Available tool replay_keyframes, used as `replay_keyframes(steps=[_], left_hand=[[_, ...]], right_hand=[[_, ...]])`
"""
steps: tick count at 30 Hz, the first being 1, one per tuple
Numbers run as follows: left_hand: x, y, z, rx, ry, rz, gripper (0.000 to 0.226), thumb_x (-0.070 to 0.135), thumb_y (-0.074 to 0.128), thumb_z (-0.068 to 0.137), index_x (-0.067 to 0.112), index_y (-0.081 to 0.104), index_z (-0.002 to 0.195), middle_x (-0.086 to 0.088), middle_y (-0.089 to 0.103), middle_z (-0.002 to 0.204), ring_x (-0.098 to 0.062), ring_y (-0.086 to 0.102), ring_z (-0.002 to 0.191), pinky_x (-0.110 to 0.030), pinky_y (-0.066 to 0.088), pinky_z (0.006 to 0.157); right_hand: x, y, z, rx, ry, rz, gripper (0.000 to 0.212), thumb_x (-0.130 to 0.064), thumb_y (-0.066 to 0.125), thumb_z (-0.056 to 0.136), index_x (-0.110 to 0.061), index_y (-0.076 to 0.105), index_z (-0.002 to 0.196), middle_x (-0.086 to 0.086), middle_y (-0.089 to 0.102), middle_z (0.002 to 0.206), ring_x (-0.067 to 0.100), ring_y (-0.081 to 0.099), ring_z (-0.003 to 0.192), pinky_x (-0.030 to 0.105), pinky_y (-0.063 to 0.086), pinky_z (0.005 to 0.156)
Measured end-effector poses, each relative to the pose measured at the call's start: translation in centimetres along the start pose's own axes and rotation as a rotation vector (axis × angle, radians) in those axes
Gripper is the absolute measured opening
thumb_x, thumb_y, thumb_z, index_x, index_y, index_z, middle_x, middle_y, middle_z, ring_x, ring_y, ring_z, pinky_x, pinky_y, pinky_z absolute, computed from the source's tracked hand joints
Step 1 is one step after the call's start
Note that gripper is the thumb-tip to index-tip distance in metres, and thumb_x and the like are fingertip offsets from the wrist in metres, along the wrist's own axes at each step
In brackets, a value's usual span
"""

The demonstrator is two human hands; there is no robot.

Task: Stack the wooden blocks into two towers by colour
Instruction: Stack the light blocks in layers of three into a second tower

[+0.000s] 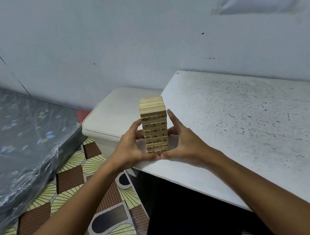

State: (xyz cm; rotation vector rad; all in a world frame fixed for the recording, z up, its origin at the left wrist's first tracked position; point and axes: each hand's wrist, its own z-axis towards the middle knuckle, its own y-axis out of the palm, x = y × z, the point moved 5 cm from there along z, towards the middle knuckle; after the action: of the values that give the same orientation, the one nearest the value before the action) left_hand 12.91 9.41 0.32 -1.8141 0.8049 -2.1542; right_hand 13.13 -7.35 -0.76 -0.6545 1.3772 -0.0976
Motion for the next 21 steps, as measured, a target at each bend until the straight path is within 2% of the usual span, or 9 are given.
replay_keyframes(steps=[2, 4, 6, 10, 14, 17, 21], left_hand=[[0.1, 0.0, 0.1, 0.0, -0.003, 0.003, 0.111, 0.04, 0.086, 0.042, 0.018, 0.038, 0.139, 0.019, 0.06, 0.113, 0.012, 0.056, 0.102, -0.009, 0.046, 0.085], [0.2, -0.1, 0.2, -0.003, -0.002, 0.003, 0.111, 0.045, 0.084, 0.04, 0.019, 0.04, 0.138, 0.018, 0.062, 0.113, 0.01, 0.057, 0.103, -0.014, 0.048, 0.088], [0.2, 0.1, 0.3, -0.013, -0.001, 0.001, 0.108, 0.045, 0.084, 0.039, 0.02, 0.041, 0.136, 0.018, 0.063, 0.111, 0.009, 0.058, 0.104, -0.014, 0.048, 0.088], [0.7, 0.6, 0.9, -0.038, 0.004, -0.015, 0.101, 0.043, 0.084, 0.039, 0.025, 0.043, 0.13, 0.021, 0.063, 0.108, 0.011, 0.059, 0.101, -0.006, 0.045, 0.083], [1.4, 1.5, 1.5, -0.063, 0.007, -0.03, 0.096, 0.041, 0.085, 0.042, 0.028, 0.044, 0.128, 0.018, 0.065, 0.108, 0.007, 0.06, 0.103, -0.007, 0.046, 0.083], [1.9, 2.1, 1.9, -0.067, 0.019, -0.054, 0.089, 0.029, 0.087, 0.045, 0.03, 0.048, 0.125, 0.015, 0.07, 0.103, -0.001, 0.064, 0.103, -0.013, 0.051, 0.08], [2.3, 3.4, 2.5, -0.081, 0.022, -0.109, 0.084, 0.005, 0.087, 0.054, 0.026, 0.052, 0.127, 0.006, 0.072, 0.106, -0.011, 0.069, 0.099, -0.03, 0.058, 0.077]], right_hand=[[0.0, 0.0, 0.1, 0.0, -0.008, 0.009, 0.127, -0.031, 0.082, 0.059, -0.049, -0.006, 0.149, -0.008, 0.066, 0.107, 0.012, 0.063, 0.108, 0.045, 0.052, 0.095], [-0.1, -0.1, 0.0, 0.005, -0.015, 0.01, 0.126, -0.03, 0.082, 0.059, -0.048, -0.004, 0.149, -0.006, 0.066, 0.107, 0.013, 0.064, 0.107, 0.044, 0.053, 0.093], [-0.1, -0.2, -0.1, 0.008, -0.018, 0.012, 0.125, -0.029, 0.082, 0.06, -0.048, -0.003, 0.15, -0.005, 0.066, 0.107, 0.013, 0.064, 0.106, 0.044, 0.055, 0.092], [0.2, -0.9, -0.3, 0.028, -0.01, -0.003, 0.124, -0.027, 0.082, 0.061, -0.045, -0.002, 0.151, -0.006, 0.066, 0.107, 0.01, 0.064, 0.106, 0.04, 0.055, 0.091], [0.6, -2.0, -0.9, 0.052, 0.004, 0.014, 0.12, -0.025, 0.08, 0.062, -0.043, 0.002, 0.151, -0.006, 0.066, 0.108, 0.008, 0.065, 0.104, 0.037, 0.058, 0.087], [1.0, -2.7, -1.1, 0.064, 0.015, 0.011, 0.119, -0.024, 0.081, 0.063, -0.043, 0.004, 0.151, -0.006, 0.066, 0.108, 0.009, 0.065, 0.103, 0.036, 0.058, 0.086], [1.8, -3.8, -1.6, 0.091, 0.03, 0.012, 0.118, -0.024, 0.081, 0.062, -0.043, 0.007, 0.151, -0.006, 0.066, 0.107, 0.008, 0.065, 0.101, 0.035, 0.058, 0.084]])
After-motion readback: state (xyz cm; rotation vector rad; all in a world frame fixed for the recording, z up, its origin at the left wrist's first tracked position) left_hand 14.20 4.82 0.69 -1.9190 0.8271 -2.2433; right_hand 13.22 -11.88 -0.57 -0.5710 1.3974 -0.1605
